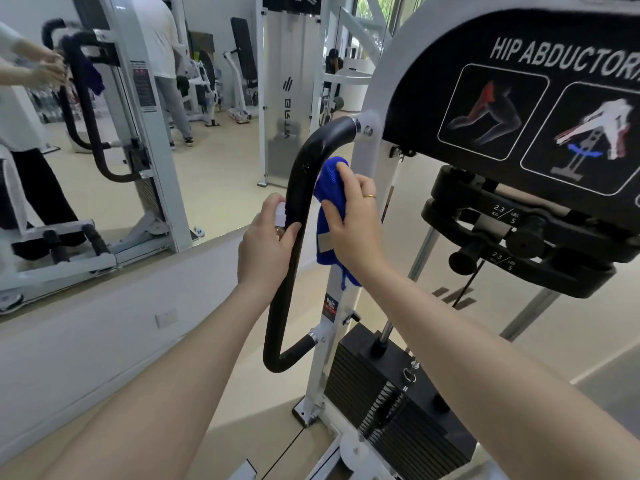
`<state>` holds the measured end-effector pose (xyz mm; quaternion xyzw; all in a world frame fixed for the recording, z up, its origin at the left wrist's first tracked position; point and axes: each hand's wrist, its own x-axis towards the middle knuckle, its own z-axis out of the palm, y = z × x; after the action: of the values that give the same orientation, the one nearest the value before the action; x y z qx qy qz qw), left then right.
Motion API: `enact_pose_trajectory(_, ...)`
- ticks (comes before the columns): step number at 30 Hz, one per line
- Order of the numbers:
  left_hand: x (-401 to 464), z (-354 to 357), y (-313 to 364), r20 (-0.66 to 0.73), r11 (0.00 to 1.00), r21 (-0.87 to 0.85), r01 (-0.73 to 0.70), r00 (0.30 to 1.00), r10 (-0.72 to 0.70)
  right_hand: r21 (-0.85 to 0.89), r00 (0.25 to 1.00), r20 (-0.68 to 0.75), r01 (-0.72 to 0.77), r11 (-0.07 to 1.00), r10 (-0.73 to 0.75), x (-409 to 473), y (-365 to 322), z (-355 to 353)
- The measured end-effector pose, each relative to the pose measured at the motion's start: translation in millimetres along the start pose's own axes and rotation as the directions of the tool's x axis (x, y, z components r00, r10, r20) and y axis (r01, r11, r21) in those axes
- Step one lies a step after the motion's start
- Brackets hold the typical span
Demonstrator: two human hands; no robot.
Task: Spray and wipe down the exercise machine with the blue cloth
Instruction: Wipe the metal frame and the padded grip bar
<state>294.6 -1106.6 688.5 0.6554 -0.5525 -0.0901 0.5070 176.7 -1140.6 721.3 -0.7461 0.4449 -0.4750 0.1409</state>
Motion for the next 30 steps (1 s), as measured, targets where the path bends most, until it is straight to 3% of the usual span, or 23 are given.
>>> enact_pose_trajectory(3, 4, -2, 7, 0.035, 0.992, -0.117, 0.055, 0.998, -0.051, -0.089, 0.998, 0.023, 0.066, 0.994, -0.064, 13, -2, 1)
enact_pose_trajectory(6, 12, -1, 5, 0.042, 0.983, -0.13, 0.132, 0.991, -0.128, -0.228, 0.983, 0.027, 0.182, 0.956, -0.181, 23, -5, 6)
enact_pose_trajectory(10, 29, 5, 1, 0.103, 0.935, -0.247, 0.256, 0.966, -0.237, -0.465, 0.891, 0.124, 0.442, 0.767, -0.438, 27, -6, 17)
enact_pose_trajectory(12, 32, 7, 0, 0.125, 0.923, -0.283, 0.261, 0.964, -0.235, -0.492, 0.869, 0.143, 0.478, 0.727, -0.474, 35, -6, 14)
enact_pose_trajectory(14, 34, 5, -1, 0.115, 0.927, -0.281, 0.247, 0.968, -0.223, -0.49, 0.897, 0.063, 0.41, 0.77, -0.437, 48, -14, 4)
enact_pose_trajectory(16, 32, 2, -2, 0.117, 0.951, -0.231, 0.207, 0.976, -0.184, -0.413, 0.972, -0.102, 0.15, 0.898, -0.209, 70, -14, -14)
enact_pose_trajectory(18, 30, 2, -4, 0.107, 0.961, -0.213, 0.176, 0.982, -0.156, -0.297, 0.992, -0.119, -0.073, 0.952, 0.039, 97, -3, -34)
enact_pose_trajectory(20, 29, 4, -5, 0.099, 0.965, -0.196, 0.174, 0.983, -0.157, -0.284, 0.999, -0.029, -0.034, 0.958, 0.027, 99, -5, -38)
enact_pose_trajectory(23, 33, 5, -6, 0.086, 0.963, -0.204, 0.177, 0.983, -0.162, -0.336, 0.958, 0.098, 0.286, 0.898, -0.268, 67, -22, -10)
enact_pose_trajectory(25, 34, 4, -5, 0.075, 0.965, -0.186, 0.185, 0.982, -0.174, -0.391, 0.916, 0.164, 0.402, 0.828, -0.367, 55, -26, -2)
enact_pose_trajectory(27, 31, 4, -3, 0.078, 0.968, -0.181, 0.173, 0.984, -0.162, -0.421, 0.935, 0.146, 0.356, 0.835, -0.325, 69, -21, -15)
enact_pose_trajectory(30, 27, 3, 0, 0.08, 0.972, -0.184, 0.145, 0.988, -0.133, -0.397, 0.991, -0.018, 0.117, 0.91, -0.136, 101, -12, -34)
